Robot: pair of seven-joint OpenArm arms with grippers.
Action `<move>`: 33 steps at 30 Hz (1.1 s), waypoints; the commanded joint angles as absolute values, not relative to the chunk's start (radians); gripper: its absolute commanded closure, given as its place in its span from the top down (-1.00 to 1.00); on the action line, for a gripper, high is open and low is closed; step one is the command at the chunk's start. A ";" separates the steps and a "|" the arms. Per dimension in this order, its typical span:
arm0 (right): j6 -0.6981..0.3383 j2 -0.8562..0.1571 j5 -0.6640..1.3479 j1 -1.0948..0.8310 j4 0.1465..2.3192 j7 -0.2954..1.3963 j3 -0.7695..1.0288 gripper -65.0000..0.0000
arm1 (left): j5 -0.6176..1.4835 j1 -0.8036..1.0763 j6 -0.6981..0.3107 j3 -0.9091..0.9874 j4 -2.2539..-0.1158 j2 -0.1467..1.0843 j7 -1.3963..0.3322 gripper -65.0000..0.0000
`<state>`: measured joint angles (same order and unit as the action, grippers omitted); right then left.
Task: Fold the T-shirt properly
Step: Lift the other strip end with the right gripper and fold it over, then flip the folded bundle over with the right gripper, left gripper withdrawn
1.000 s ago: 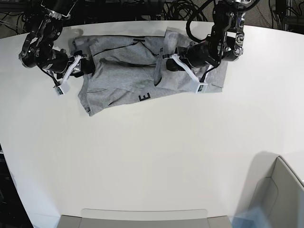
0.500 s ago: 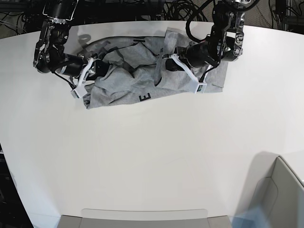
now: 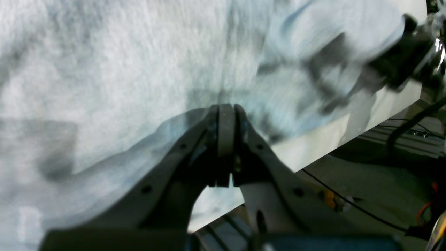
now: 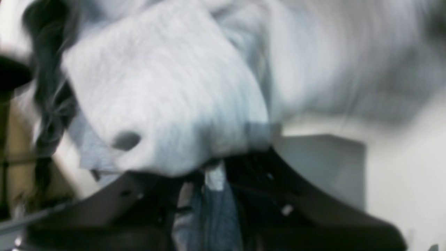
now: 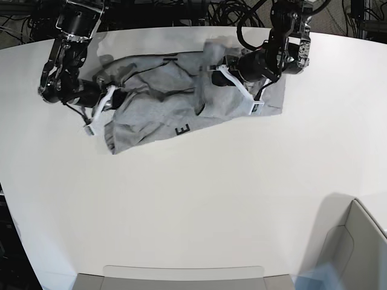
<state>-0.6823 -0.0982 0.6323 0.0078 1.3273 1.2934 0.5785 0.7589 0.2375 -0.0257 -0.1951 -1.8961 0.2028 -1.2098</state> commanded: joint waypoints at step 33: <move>-0.621 -0.162 0.288 -0.073 2.057 1.165 0.084 -1.00 | 0.773 0.300 -0.041 0.019 -1.913 0.297 -1.241 -1.00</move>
<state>-0.6327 -0.1558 0.2951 -0.0883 2.0418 1.1793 0.0746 0.7631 0.3019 -0.0383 0.0158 -1.8984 0.2878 -1.2488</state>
